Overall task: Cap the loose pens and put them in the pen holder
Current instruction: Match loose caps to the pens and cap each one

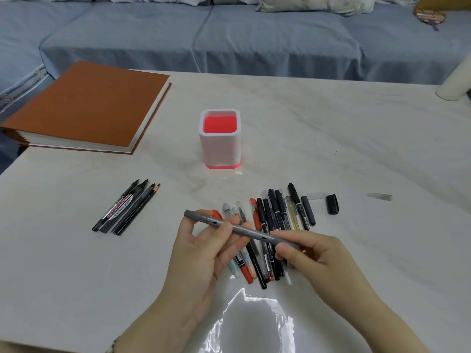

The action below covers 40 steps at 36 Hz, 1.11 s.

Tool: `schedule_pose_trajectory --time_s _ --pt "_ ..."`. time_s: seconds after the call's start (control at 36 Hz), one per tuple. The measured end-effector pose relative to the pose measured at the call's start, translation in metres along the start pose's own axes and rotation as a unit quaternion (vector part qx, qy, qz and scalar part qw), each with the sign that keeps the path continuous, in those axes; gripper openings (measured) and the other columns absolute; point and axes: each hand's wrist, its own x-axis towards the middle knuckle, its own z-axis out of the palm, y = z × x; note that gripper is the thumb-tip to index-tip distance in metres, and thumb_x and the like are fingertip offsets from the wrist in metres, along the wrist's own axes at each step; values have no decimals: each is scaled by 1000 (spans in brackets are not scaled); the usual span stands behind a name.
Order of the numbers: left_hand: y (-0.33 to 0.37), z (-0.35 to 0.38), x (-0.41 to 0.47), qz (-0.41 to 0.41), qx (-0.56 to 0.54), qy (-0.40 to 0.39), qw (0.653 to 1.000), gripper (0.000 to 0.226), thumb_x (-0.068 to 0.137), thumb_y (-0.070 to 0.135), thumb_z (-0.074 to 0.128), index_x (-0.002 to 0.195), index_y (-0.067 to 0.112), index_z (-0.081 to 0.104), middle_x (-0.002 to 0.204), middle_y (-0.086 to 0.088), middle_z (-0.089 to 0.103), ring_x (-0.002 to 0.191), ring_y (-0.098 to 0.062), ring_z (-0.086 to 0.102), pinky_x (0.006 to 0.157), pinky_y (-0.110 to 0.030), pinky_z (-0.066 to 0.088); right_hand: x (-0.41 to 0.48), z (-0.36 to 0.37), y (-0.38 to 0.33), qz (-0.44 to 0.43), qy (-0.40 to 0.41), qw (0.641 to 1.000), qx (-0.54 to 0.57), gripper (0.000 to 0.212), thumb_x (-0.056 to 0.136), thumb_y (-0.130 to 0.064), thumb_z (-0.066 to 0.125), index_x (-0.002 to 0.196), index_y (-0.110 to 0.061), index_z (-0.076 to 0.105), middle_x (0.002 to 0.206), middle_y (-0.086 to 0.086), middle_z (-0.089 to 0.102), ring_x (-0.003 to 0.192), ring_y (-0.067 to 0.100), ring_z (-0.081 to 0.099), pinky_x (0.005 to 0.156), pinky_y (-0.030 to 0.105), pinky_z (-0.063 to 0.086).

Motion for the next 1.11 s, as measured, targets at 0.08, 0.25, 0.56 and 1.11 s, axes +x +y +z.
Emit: schedule_pose_trajectory --time_s 0.08,0.25,0.56,1.11 --pt "-4 1 -3 9 12 3 1000 18 83 -6 52 83 12 49 75 -14 71 78 -25 72 65 -27 59 0 1 1 -9 5 1000 -3 42 81 -14 63 74 -54 68 66 -10 68 58 2 54 63 20 49" --pt "-8 2 -5 35 32 6 999 20 84 -9 48 85 11 47 79 -19 70 79 -29 71 62 -23 58 -2 3 1 -18 9 1000 -4 44 81 -11 62 73 -54 67 67 -4 68 65 22 58 70 38 51" --pt "-8 -5 12 57 273 -61 958 16 85 0 58 92 15 56 82 -1 70 76 -8 69 67 -13 52 13 22 13 -47 -86 969 -226 30 91 -25 49 61 -31 49 59 -4 50 60 6 46 55 15 35" --pt "23 -119 93 150 753 141 625 32 82 7 59 114 1 56 109 -23 58 104 -43 48 91 -46 37 40 28 34 5 22 928 -373 42 90 -28 53 129 -19 45 103 -1 49 86 12 44 78 22 39"
